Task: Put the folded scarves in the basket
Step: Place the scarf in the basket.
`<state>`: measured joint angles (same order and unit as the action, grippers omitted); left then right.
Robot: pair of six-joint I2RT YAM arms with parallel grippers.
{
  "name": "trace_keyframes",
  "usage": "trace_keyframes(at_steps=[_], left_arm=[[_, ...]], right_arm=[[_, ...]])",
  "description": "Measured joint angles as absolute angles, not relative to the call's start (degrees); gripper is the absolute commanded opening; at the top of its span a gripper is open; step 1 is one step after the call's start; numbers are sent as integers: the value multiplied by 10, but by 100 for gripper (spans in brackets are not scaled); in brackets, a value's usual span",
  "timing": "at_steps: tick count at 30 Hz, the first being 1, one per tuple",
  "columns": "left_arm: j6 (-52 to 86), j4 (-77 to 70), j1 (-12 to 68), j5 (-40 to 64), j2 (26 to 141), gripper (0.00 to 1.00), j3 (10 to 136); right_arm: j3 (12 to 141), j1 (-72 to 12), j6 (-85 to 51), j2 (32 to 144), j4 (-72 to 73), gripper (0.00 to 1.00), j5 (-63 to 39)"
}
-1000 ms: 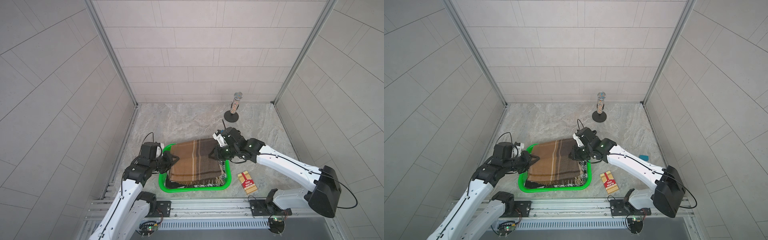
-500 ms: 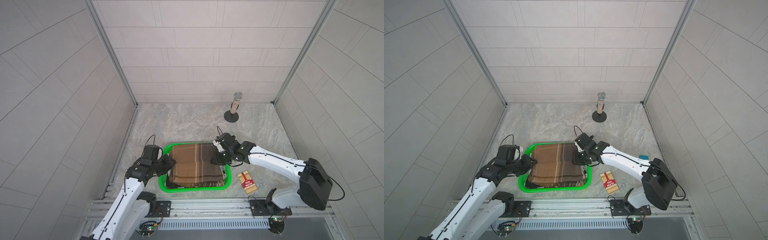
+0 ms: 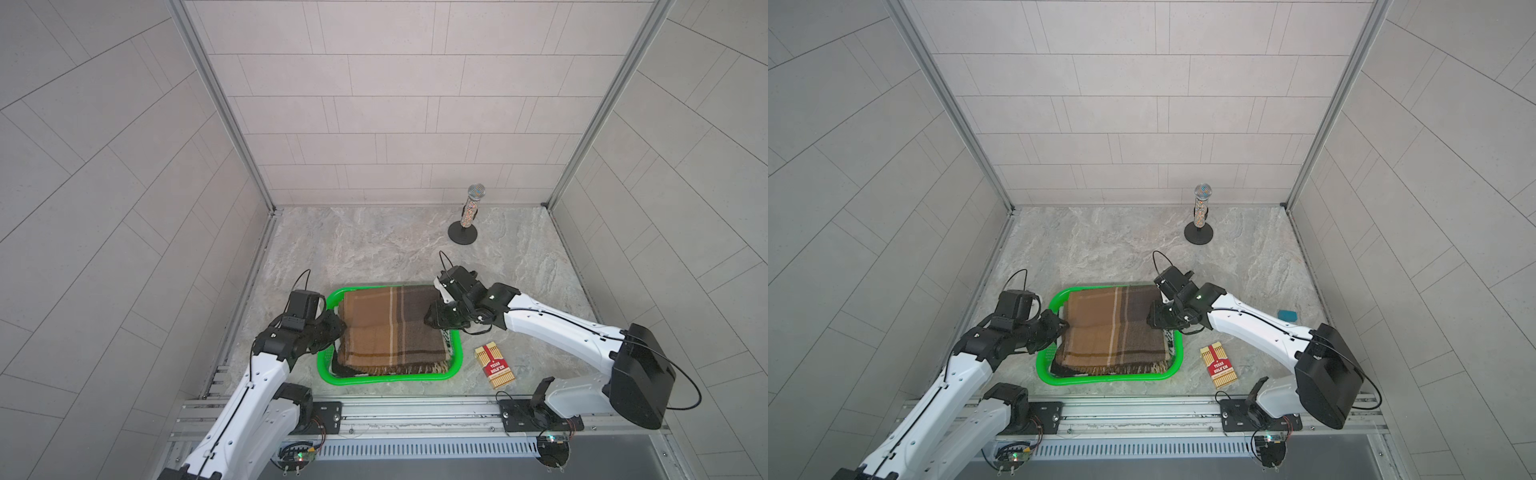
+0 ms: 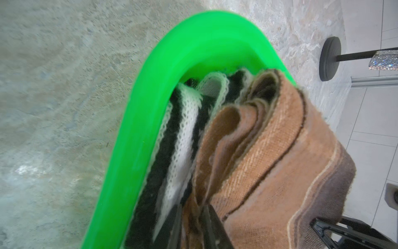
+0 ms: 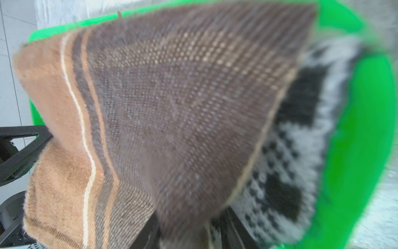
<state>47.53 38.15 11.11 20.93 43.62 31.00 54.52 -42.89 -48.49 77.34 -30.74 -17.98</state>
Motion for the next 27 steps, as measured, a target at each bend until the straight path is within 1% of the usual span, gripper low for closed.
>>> trace_keyframes(at_steps=[3,10,17,22,24,27], left_arm=[[475,385,111,196,439,25,315],[466,381,111,173,483,24,316],[457,355,111,171,516,20,317],[455,353,111,168,516,21,321],[457,358,111,166,509,25,329],[467,380,111,157,477,38,355]], right_arm=[[534,-423,-484,758,-312,45,-173],[514,-410,-484,763,-310,44,-171],[511,-401,-479,763,-301,50,-180],[511,-401,-477,763,-296,56,-189],[511,-401,-477,762,-294,58,-192],[511,-401,-477,759,-293,62,-194]])
